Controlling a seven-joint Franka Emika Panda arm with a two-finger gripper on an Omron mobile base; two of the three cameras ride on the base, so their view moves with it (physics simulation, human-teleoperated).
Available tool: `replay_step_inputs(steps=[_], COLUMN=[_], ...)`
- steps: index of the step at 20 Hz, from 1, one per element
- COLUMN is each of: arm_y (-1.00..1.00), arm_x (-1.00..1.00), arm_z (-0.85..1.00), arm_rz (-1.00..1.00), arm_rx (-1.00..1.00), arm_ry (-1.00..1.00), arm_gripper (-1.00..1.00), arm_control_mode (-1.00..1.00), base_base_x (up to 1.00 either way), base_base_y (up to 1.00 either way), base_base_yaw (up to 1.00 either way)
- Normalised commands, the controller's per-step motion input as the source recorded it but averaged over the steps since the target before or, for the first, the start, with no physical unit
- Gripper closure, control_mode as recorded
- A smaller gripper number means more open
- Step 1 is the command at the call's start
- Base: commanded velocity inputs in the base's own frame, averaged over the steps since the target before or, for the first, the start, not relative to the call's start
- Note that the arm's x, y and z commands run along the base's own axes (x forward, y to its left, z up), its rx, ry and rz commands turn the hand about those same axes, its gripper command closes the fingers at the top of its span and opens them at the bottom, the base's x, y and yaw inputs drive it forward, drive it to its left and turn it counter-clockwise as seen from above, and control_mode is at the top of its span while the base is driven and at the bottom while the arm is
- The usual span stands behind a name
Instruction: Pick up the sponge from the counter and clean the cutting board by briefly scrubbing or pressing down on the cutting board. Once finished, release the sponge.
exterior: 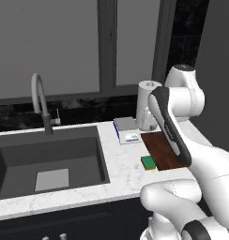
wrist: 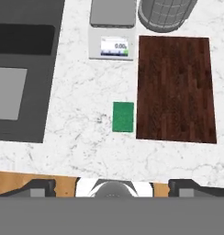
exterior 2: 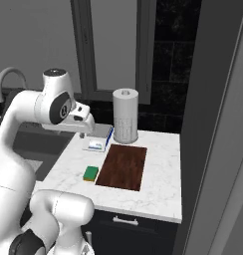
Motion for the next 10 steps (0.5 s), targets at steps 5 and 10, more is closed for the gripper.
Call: replay_step_inputs(steps=[5, 10], arm_y=[0.0, 0.0], arm_x=[-0.16, 0.07], arm_z=[-0.86, -0.83], arm_rz=[0.0, 0.0], arm_rx=[0.0, 0.0], arm_ry=[0.0, 0.05], arm_gripper=[-1.0, -1.0], arm_control_mode=[-1.0, -1.0], base_base_x=[0.0, 0.0], base_base_y=[0.0, 0.0], base_base_yaw=[0.0, 0.0])
